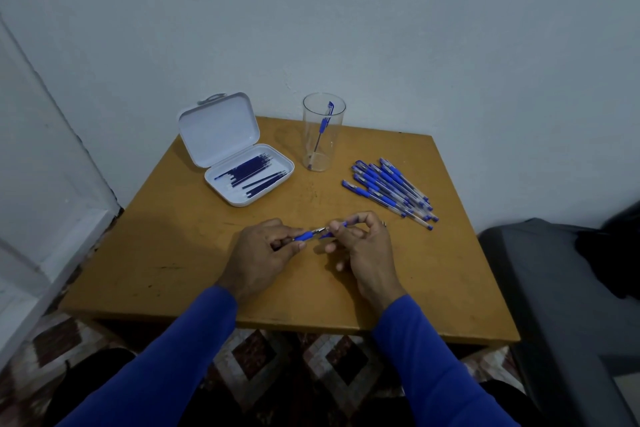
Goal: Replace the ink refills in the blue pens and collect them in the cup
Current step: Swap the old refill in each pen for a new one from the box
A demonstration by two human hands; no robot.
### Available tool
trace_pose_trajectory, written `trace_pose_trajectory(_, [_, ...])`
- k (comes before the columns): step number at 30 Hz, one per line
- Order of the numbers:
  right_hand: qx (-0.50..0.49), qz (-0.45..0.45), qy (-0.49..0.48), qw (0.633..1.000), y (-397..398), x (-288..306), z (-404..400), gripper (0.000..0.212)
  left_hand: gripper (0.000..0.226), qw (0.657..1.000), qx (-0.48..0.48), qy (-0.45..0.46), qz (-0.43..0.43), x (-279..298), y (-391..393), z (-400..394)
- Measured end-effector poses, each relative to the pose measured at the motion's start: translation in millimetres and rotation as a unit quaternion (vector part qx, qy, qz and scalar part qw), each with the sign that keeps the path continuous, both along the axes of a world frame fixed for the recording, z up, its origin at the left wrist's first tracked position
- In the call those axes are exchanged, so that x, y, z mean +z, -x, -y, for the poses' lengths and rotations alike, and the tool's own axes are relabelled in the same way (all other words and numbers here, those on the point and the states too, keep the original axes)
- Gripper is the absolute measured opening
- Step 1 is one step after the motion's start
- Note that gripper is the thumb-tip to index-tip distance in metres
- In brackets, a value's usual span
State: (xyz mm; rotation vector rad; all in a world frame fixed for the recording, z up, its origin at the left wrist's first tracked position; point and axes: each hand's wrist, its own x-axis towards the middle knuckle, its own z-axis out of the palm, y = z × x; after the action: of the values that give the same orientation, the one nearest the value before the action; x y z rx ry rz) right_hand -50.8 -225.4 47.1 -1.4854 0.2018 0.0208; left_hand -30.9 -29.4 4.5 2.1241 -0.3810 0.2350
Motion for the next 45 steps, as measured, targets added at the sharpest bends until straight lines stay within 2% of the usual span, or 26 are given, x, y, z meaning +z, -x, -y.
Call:
trace_pose_trajectory(5, [-0.006, 0.004, 0.012, 1.0, -1, -1, 0, 0.027, 0.029, 1.0, -0.003, -0.005, 0.0, 1, 0, 1])
trace_pose_trajectory(12, [0.027, 0.029, 0.086, 0.995, 1, -3, -3, 0.02, 0.029, 1.0, -0.011, -0.002, 0.003, 2, 1, -1])
trace_pose_trajectory(28, [0.062, 0.01, 0.09, 0.994, -1, -2, -2, 0.021, 0.026, 1.0, -0.017, -0.002, -0.002, 6, 2, 2])
trace_pose_trajectory(32, [0.09, 0.0, 0.105, 0.99, -2, 0, -3, 0.026, 0.027, 1.0, -0.012, -0.008, -0.006, 8, 4, 3])
trace_pose_trajectory(37, [0.08, 0.001, 0.088, 0.993, -4, 3, -3, 0.028, 0.026, 1.0, -0.013, -0.023, -0.007, 10, 2, 2])
trace_pose_trajectory(41, [0.056, 0.044, 0.117, 0.991, -15, 17, 1, 0.02, 0.034, 0.998, -0.027, -0.046, 0.012, 11, -7, -4])
trace_pose_trajectory(45, [0.016, 0.119, 0.207, 0.971, -37, 42, 6, 0.019, 0.053, 0.992, -0.048, -0.117, 0.027, 15, -24, -6])
